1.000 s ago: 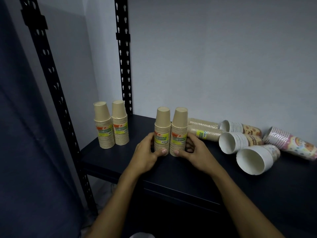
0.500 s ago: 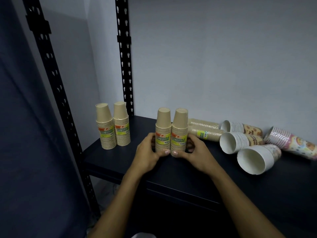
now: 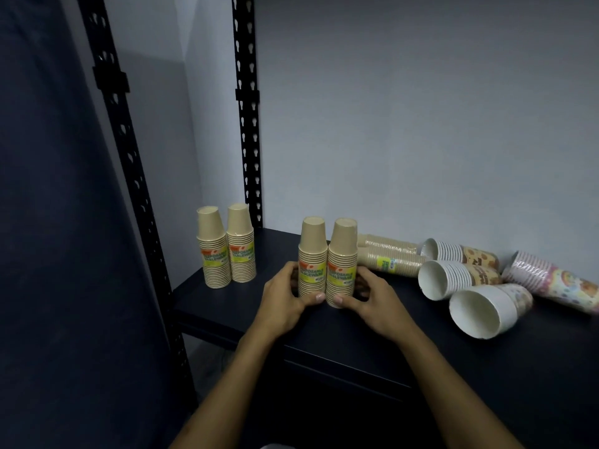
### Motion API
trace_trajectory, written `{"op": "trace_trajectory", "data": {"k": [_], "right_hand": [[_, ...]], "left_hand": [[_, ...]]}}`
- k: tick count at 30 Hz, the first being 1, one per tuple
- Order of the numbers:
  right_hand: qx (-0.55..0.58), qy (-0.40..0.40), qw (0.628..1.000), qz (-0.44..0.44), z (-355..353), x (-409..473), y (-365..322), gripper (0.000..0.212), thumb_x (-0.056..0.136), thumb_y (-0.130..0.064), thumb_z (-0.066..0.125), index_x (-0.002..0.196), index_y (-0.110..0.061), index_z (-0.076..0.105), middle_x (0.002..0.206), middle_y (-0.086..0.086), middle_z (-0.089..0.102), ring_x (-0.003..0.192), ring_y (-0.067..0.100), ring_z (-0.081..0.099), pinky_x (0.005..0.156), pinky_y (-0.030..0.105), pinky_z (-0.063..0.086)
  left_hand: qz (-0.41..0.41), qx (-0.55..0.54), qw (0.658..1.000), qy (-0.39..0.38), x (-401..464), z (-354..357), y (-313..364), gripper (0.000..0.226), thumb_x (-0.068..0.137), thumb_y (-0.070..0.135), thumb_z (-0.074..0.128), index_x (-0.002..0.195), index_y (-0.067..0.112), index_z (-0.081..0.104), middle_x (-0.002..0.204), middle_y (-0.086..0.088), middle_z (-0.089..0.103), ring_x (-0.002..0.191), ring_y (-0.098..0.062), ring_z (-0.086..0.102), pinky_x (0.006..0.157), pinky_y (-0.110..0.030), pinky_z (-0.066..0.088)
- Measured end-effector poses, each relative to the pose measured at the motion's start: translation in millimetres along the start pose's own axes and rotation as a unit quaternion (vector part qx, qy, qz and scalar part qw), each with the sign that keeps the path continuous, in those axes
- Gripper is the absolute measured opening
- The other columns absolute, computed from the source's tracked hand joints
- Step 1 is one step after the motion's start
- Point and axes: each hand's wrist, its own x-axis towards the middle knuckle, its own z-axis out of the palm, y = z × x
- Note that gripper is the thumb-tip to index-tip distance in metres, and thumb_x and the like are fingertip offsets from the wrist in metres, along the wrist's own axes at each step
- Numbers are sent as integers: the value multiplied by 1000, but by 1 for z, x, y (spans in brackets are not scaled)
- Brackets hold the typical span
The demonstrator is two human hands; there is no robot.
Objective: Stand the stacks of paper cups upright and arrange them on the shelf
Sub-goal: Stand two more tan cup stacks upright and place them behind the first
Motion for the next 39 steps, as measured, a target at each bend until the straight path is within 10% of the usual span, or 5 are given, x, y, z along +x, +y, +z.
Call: {"op": "trace_trajectory", "data": {"k": [19,39], "right_hand": [[-55,-77,993,-66,95,9,-70,75,92,-35,70,148,-23,22,142,-5,60,133,24,53,113,48,36],[-60,-83,991,-87,138,52,-63,45,87,-49,69,122,-33,45,125,-1,66,117,21,59,102,51,47]], "left_hand": [[-19,207,967,145,-57,-94,-24,67,77,45,83,135,27,55,123,3,71,111,-18,66,88,-31,53],[-94,197,941,258,-52,-104,-51,57,72,52,84,115,27,57,105,13,69,96,-10,65,80,-38,56]]}}
